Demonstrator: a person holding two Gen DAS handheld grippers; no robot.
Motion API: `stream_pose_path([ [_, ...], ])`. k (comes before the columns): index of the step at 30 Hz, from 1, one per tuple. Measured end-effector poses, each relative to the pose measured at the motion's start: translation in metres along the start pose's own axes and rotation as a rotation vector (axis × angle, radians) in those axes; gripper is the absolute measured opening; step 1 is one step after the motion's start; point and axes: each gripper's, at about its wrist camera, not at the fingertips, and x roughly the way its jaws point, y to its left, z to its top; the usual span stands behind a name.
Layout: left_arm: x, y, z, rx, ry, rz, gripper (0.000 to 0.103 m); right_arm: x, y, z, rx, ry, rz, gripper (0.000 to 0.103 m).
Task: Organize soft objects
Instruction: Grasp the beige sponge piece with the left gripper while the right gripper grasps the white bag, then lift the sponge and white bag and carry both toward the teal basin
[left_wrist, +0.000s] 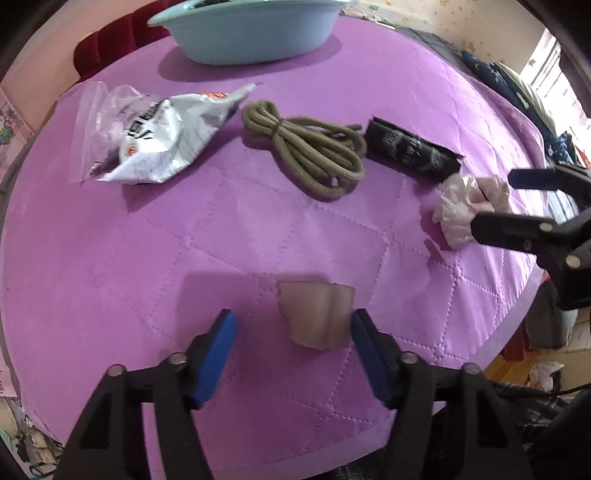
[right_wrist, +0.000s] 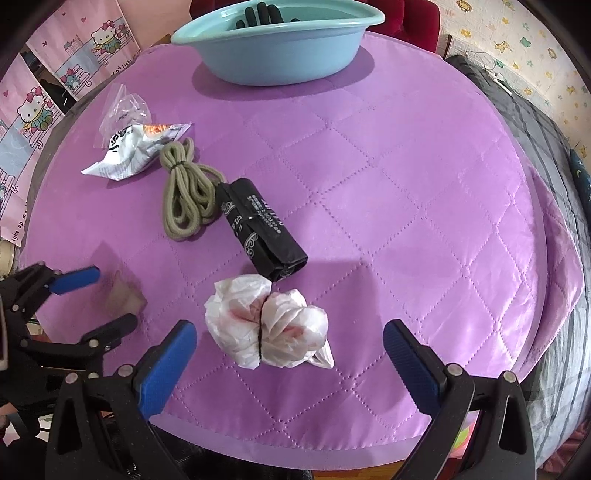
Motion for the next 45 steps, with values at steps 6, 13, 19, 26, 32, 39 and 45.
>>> stream_pose_path([
  [6,-0.01,-0.006,0.01,0.012,-0.035,-0.062,0.01,0.0,-0.001,0.004,0.006,0.001,-0.003,0.103],
  [13,-0.016,0.003,0.014,-0.026,-0.036,-0.067,0.01,0.004,-0.004,0.004,0.02,0.014,0.015,0.103],
  [19,-0.028,0.013,0.011,-0.048,-0.046,-0.063,0.01,0.015,-0.005,0.001,0.03,0.046,0.029,0.103],
  [26,-0.036,0.017,0.002,-0.058,-0.051,-0.061,0.01,0.024,-0.003,0.004,0.039,0.054,0.048,0.098],
  [32,-0.035,0.018,0.002,-0.064,-0.054,-0.058,0.01,0.025,0.004,0.004,0.04,0.072,0.083,0.055],
  [39,-0.035,0.018,0.0,-0.061,-0.057,-0.057,0.01,0.014,0.008,0.001,0.018,0.056,0.082,0.041],
  [45,-0.043,0.019,0.002,-0.055,-0.071,-0.058,0.01,-0.002,0.008,0.001,0.007,0.03,0.083,0.04],
])
